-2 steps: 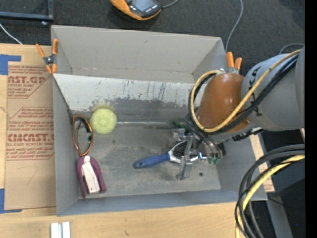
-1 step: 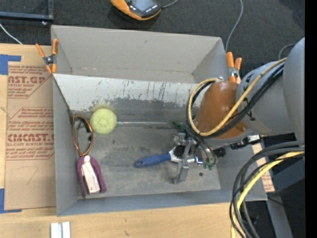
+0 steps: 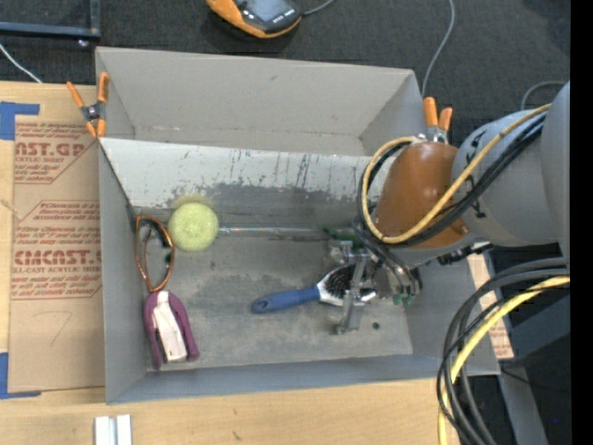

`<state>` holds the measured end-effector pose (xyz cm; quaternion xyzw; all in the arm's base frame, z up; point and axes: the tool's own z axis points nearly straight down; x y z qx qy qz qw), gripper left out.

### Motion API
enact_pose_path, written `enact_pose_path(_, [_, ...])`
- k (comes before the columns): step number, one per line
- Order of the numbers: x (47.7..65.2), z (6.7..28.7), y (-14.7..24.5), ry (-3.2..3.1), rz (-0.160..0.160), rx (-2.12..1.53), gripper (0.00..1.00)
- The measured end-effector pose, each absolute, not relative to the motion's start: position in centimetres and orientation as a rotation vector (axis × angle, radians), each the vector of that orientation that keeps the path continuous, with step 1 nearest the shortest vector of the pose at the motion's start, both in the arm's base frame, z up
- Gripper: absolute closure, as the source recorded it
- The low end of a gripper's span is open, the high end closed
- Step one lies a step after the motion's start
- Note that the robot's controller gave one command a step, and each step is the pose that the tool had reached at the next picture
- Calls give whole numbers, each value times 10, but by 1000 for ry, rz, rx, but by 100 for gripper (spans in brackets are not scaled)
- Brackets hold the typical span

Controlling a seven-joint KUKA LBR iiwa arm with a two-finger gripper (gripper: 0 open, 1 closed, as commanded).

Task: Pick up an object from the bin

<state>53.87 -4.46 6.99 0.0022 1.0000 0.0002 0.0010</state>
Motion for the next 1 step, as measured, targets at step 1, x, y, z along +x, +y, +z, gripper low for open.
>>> enact_pose_path(1, [524,69,-27,3136,6,132,0])
